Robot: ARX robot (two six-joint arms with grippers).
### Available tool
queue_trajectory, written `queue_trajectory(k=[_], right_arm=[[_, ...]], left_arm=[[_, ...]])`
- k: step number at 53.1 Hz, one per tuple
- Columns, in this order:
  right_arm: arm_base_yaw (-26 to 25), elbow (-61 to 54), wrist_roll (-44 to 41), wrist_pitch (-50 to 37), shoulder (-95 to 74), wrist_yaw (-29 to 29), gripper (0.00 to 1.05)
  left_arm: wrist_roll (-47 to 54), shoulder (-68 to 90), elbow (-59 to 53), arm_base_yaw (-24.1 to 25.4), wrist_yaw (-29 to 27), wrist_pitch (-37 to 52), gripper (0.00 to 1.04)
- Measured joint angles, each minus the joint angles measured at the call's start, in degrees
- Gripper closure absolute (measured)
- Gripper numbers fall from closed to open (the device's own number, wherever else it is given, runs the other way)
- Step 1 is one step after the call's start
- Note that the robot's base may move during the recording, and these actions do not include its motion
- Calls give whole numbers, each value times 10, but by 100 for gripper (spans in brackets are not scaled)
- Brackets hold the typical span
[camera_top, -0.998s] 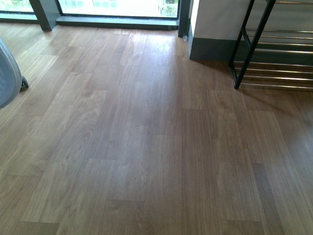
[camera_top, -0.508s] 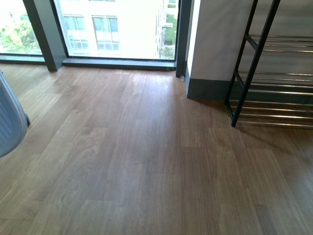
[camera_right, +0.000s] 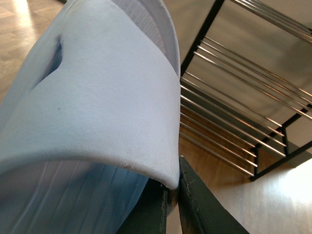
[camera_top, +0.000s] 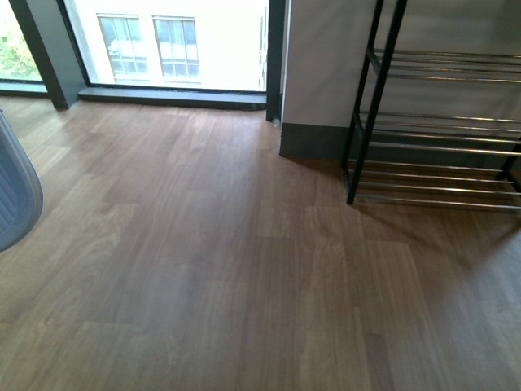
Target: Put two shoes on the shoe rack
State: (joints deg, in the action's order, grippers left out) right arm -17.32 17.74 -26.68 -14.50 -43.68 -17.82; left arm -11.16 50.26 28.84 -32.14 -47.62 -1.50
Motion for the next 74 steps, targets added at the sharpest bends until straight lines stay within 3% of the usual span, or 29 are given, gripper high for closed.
queue_trajectory(k=[74], right_arm=[[-2, 0, 1, 0, -1, 0, 103]], left_arm=[[0, 1, -1, -1, 0, 0, 102]])
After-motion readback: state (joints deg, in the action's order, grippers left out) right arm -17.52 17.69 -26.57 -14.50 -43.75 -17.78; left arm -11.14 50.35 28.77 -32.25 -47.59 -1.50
